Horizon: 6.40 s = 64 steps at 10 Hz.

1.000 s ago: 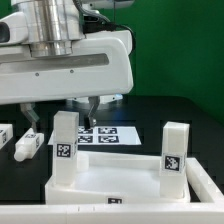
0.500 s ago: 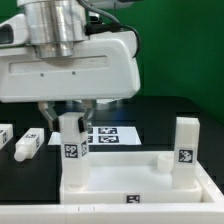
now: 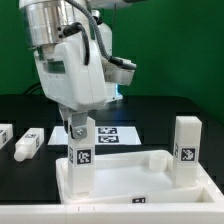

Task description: Assemble desk

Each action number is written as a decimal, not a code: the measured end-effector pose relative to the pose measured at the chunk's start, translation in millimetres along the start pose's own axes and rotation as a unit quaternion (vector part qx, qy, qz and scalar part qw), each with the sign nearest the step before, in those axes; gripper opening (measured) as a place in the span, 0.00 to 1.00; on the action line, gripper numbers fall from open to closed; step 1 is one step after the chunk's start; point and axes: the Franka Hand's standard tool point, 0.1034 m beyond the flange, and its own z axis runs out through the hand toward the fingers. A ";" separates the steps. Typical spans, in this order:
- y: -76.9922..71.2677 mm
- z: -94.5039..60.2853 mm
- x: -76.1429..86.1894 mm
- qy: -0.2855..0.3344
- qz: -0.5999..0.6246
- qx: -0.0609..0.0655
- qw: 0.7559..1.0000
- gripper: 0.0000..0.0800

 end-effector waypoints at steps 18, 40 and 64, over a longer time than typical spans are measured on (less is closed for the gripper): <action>-9.4 1.9 -3.1 -0.006 -0.414 -0.030 0.910 0.37; -17.0 2.5 0.6 -0.001 -0.402 -0.040 0.915 0.36; -15.2 10.2 -2.8 0.017 -0.373 -0.025 0.927 0.66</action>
Offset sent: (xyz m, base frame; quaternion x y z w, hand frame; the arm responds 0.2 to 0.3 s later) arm 0.0076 0.0210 0.0086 0.0245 -0.0504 -0.4078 0.9113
